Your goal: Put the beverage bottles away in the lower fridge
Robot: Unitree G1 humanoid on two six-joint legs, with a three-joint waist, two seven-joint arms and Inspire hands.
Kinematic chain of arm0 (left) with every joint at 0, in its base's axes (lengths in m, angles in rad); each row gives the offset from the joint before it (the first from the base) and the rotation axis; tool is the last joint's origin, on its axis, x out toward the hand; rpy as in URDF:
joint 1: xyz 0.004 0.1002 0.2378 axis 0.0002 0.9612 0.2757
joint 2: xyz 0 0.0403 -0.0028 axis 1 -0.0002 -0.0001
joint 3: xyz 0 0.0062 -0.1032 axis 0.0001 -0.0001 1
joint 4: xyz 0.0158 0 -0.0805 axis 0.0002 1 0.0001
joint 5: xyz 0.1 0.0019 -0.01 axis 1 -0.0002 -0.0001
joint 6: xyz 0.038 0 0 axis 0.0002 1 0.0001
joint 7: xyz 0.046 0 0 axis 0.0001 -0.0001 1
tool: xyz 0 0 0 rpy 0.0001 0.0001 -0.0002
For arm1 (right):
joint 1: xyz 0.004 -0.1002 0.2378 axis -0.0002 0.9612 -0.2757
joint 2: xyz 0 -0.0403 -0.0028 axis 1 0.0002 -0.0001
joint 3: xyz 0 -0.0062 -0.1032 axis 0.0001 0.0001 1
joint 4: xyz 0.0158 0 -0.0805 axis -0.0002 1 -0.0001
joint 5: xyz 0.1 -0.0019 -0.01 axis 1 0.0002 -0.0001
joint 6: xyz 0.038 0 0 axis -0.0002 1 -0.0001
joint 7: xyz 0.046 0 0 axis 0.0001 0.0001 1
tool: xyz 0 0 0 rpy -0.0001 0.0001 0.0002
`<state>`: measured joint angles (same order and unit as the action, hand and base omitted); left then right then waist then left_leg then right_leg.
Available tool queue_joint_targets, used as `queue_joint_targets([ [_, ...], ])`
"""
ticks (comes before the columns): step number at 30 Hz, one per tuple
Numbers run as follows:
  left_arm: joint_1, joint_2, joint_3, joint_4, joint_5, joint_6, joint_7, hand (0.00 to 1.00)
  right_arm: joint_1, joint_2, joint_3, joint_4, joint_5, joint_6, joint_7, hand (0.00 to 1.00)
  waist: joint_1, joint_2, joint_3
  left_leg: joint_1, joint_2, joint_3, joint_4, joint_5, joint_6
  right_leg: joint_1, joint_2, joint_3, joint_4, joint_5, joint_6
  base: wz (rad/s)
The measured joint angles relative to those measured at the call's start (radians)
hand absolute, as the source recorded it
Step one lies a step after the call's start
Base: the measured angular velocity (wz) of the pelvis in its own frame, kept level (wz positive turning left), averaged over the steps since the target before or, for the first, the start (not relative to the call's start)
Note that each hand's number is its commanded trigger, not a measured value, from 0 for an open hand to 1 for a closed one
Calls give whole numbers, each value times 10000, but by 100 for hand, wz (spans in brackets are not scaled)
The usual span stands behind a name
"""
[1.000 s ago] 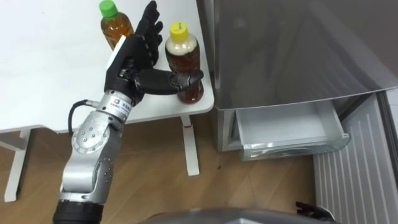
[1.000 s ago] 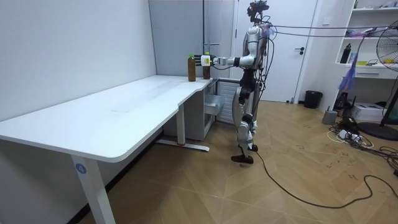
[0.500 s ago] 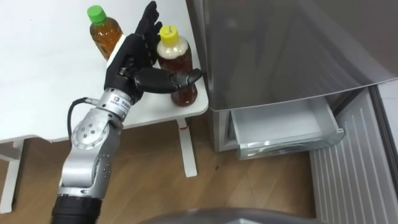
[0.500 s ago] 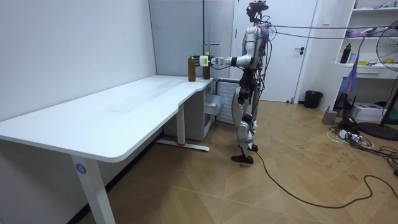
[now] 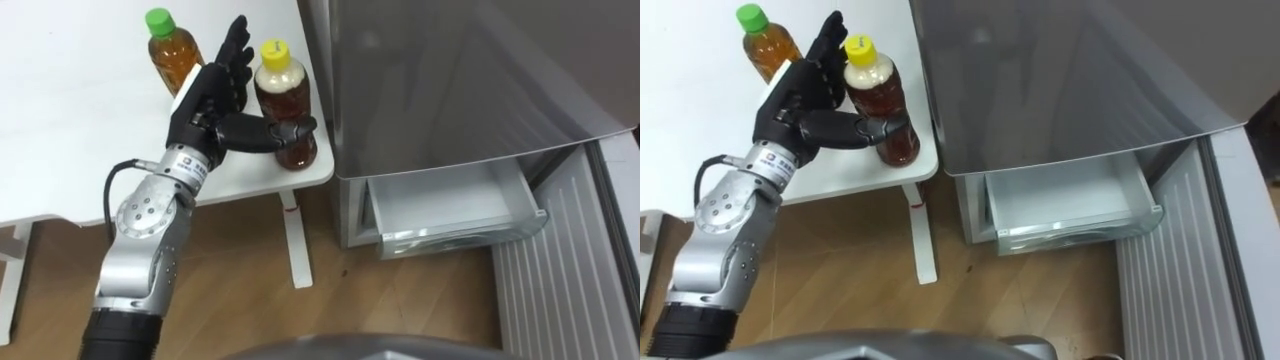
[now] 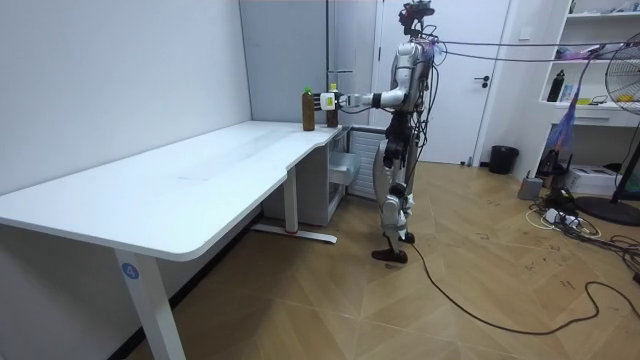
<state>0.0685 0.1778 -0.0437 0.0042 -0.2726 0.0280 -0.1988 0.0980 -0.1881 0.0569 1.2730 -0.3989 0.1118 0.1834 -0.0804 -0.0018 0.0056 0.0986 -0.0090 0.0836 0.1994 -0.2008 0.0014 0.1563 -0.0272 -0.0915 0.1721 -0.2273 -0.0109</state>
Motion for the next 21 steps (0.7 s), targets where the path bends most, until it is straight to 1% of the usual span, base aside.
queue_joint_targets([
  [4,-84,-1,-22,274,-118,0,199,0,7,-3,101,-10,41,2,46,0,-1,23,23,-25,-5,-1,-5,0,0,-15,-2,4,-23,-1,2,0],
  [6,-282,0,-23,297,-111,2,216,0,-9,-3,103,-11,46,2,60,0,2,81,67,-33,-7,-1,-9,0,0,-29,-1,14,-24,-1,2,0],
  [9,-391,0,-41,303,-111,2,216,0,-13,-4,109,-14,51,3,118,0,5,127,82,-59,-11,0,-14,0,0,-67,-2,41,-20,-1,2,0],
  [11,-433,0,-65,307,-109,2,216,0,-8,-4,102,-14,36,9,141,0,-18,176,86,-86,-12,1,-19,0,0,-112,-1,63,-13,-1,1,0],
  [14,-524,0,-115,434,-73,6,202,0,-11,-2,91,-13,4,89,184,0,-68,215,70,-92,-12,-5,-24,0,0,-116,-1,64,-9,0,1,0],
  [19,-557,0,-123,423,-71,14,120,0,-24,-6,89,-13,35,139,183,0,-208,182,83,-77,-14,-14,-23,0,0,-92,-7,52,8,0,-1,0],
  [21,-626,0,-234,423,-85,20,118,0,-31,-4,104,-20,80,155,177,0,-247,162,92,-92,-18,-16,-19,0,0,-112,-9,55,10,0,0,0],
])
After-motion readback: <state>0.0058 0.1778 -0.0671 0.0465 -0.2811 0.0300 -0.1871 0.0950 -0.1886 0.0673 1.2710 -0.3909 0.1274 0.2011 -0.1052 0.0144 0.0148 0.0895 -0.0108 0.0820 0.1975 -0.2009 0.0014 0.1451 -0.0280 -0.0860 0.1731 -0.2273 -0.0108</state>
